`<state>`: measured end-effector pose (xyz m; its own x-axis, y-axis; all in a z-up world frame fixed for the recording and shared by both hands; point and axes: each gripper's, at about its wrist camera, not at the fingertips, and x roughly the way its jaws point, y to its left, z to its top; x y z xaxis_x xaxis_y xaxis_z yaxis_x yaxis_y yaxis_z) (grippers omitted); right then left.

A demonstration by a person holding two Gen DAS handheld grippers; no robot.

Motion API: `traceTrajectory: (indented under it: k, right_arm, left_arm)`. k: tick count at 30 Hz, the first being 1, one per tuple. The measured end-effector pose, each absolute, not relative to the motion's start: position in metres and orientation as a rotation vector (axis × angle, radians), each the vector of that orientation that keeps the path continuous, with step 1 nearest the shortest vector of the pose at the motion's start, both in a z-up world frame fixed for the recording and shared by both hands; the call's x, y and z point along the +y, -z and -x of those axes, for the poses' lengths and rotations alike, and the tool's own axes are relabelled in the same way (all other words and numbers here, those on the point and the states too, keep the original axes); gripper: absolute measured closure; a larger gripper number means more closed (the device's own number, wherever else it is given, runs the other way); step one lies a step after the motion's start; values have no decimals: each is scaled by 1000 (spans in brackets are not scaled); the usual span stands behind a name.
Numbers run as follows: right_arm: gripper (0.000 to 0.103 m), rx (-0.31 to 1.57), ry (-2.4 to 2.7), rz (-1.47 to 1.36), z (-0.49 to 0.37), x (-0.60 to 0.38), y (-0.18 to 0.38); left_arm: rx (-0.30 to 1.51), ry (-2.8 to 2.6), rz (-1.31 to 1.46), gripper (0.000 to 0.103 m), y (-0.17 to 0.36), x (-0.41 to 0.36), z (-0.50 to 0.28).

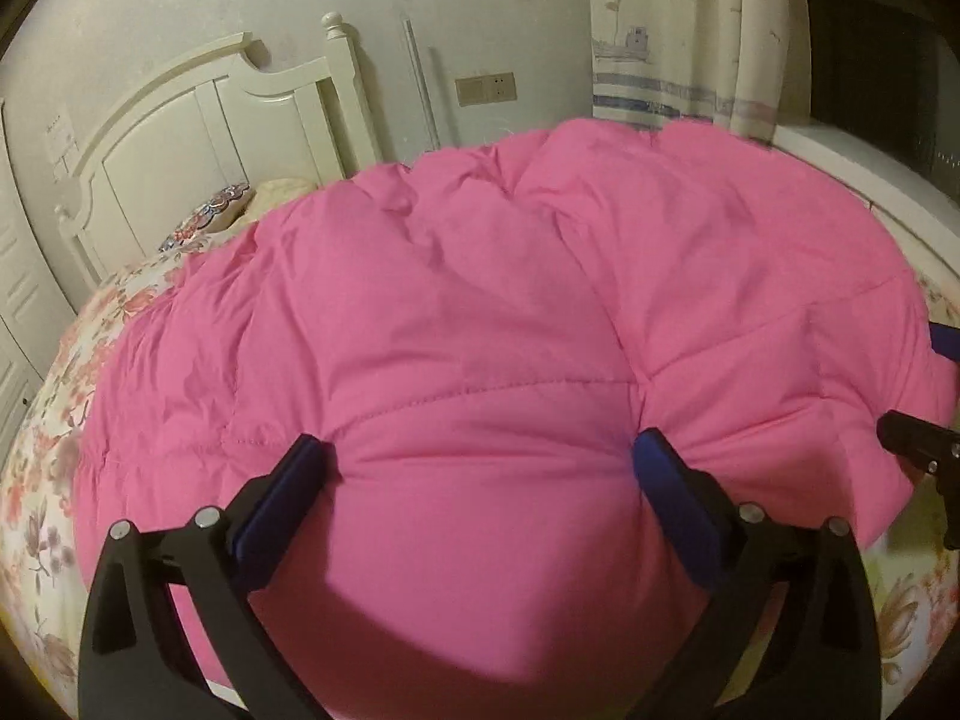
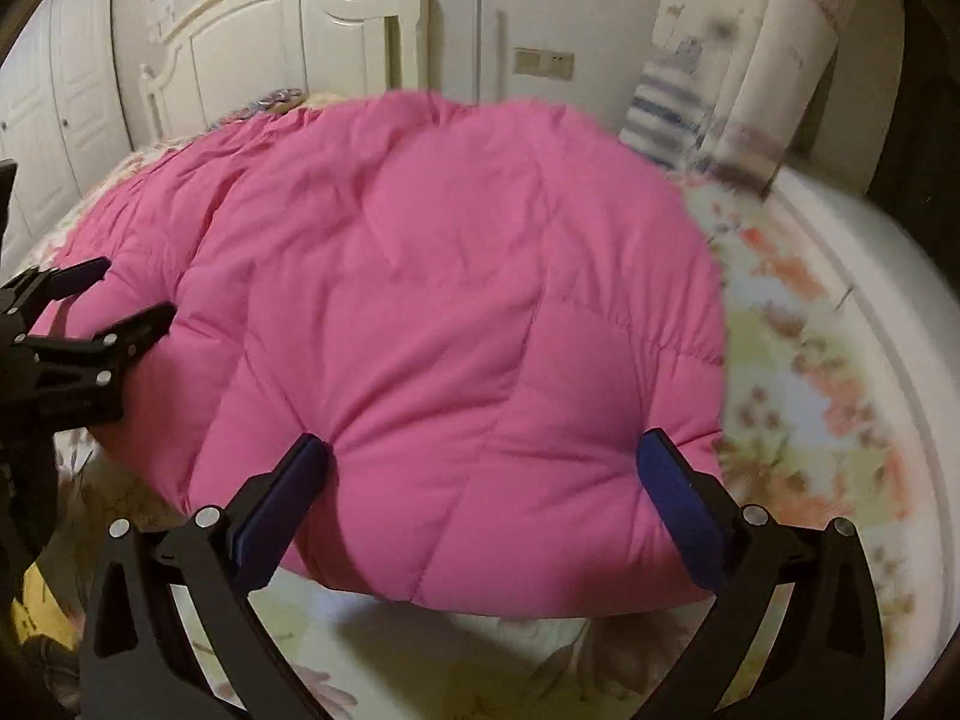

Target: Fold large clothes

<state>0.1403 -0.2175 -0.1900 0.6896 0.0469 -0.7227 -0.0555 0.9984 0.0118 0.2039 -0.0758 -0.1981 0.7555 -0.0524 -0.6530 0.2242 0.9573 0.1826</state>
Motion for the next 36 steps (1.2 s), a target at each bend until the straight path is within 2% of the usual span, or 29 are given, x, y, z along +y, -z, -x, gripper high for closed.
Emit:
traceTrajectory:
  k: [26, 29, 31, 36]
  right_arm:
    - [4, 855, -53, 7, -157, -214, 200]
    - [4, 847, -39, -47, -152, -219, 182]
    - [4, 765, -71, -114, -151, -223, 159]
    - [4, 665, -110, -106, -201, -210, 103]
  left_arm:
    - [726, 230, -215, 2, 201, -65, -206]
    - [747, 292, -184, 2, 181, -55, -208]
    - [691, 307, -172, 2, 158, -43, -213]
    - [634, 191, -241, 2, 113, -29, -278]
